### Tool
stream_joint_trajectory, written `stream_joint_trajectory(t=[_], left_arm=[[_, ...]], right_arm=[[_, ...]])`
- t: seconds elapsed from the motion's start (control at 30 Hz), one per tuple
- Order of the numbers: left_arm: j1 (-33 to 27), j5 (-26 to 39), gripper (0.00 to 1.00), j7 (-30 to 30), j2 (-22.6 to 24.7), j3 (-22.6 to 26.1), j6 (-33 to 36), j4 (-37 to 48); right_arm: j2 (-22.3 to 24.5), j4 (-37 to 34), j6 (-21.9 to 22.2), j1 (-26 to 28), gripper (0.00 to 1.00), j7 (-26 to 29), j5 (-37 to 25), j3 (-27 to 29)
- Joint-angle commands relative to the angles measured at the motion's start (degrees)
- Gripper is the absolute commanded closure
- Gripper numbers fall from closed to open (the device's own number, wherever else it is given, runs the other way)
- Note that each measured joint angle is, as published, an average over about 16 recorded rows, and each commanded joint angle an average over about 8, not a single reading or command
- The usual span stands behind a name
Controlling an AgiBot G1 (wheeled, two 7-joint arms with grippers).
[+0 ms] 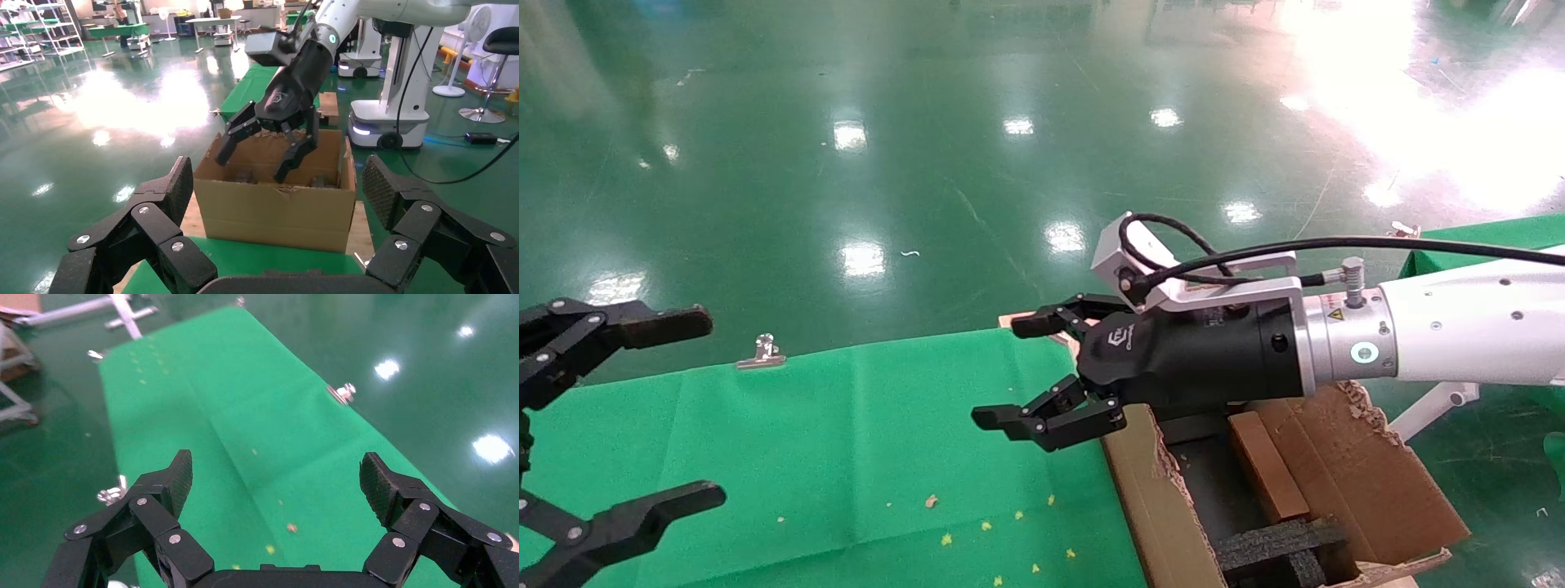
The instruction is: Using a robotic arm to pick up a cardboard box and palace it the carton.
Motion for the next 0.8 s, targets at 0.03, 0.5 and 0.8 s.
stream_joint_trajectory(t=[0.03,0.5,0.8], left_arm=[[0.0,0.0,0.00,0.0,0.0,0.0,0.0,0.0],[0.0,0.0,0.00,0.0,0.0,0.0,0.0,0.0],[0.0,0.0,0.00,0.0,0.0,0.0,0.0,0.0]], right_arm=[[-0.5,-0.2,-1.8,-1.8,0.00,-1.3,0.6,3.1],[-3.7,-1.5,-14.1,-14.1,0.00,-10.2,4.4,24.6],[-5.5,-2.3,-21.3,-21.3,0.00,-15.4,6.7,37.2]])
